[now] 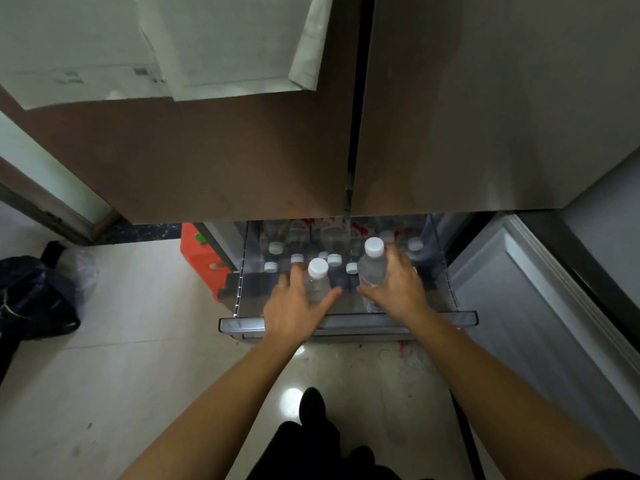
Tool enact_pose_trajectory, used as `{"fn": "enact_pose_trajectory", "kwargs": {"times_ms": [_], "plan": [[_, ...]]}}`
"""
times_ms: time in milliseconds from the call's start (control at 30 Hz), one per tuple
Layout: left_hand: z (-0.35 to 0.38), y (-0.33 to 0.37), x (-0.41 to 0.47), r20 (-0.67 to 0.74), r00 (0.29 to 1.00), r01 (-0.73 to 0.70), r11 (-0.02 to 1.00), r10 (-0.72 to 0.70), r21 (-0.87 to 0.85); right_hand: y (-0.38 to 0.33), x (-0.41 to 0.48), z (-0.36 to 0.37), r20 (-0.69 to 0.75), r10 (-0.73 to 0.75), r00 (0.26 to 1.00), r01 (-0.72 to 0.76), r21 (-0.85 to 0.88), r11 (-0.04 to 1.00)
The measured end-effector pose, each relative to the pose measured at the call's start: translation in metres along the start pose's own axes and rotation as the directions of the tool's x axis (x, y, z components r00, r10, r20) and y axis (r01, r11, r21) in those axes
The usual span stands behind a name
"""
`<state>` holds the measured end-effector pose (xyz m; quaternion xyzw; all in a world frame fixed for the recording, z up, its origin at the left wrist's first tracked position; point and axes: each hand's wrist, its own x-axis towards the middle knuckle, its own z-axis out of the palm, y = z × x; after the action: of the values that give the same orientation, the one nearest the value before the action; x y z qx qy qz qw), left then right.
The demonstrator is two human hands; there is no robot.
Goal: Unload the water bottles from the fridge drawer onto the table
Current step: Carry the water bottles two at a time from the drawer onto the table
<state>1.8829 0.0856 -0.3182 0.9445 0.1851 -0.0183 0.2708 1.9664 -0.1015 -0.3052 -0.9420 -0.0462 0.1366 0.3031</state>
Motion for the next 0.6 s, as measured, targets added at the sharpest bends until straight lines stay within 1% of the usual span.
{"fn": "enact_pose_trajectory", "kwargs": {"times_ms": [100, 167, 267, 367, 467, 533, 600], "plan": [[-0.003, 0.0, 0.005, 0.017, 1.0, 0.022, 0.999, -0.022, -0.027, -0.004, 0.002, 0.002, 0.009, -0.019, 1.0, 0.019, 0.034, 0.999], [-0.007, -0.001, 0.006, 0.001, 0.998, 0.058, 0.993, -0.058, -0.098, -0.004, -0.001, 0.002, 0.011, -0.013, 1.0, 0.013, 0.05, 0.999], [-0.022, 0.0, 0.003, -0.097, 0.992, 0.062, 0.971, -0.087, -0.23, -0.004, -0.01, -0.002, 0.024, -0.051, 0.998, 0.049, 0.073, 0.996], [-0.044, 0.009, -0.006, -0.224, 0.971, 0.009, 0.944, -0.088, -0.331, -0.008, -0.022, -0.013, -0.033, -0.152, 0.988, 0.155, 0.125, 0.98], [-0.07, 0.022, -0.027, -0.341, 0.933, -0.045, 0.906, -0.112, -0.421, -0.02, -0.04, -0.021, -0.141, -0.283, 0.949, 0.307, 0.201, 0.93], [-0.09, 0.027, -0.049, -0.416, 0.898, -0.061, 0.898, -0.141, -0.435, -0.034, -0.051, -0.022, -0.206, -0.356, 0.911, 0.403, 0.268, 0.875], [-0.11, 0.028, -0.076, -0.479, 0.863, -0.061, 0.908, -0.16, -0.414, -0.054, -0.062, -0.019, -0.253, -0.4, 0.881, 0.468, 0.343, 0.814]]}}
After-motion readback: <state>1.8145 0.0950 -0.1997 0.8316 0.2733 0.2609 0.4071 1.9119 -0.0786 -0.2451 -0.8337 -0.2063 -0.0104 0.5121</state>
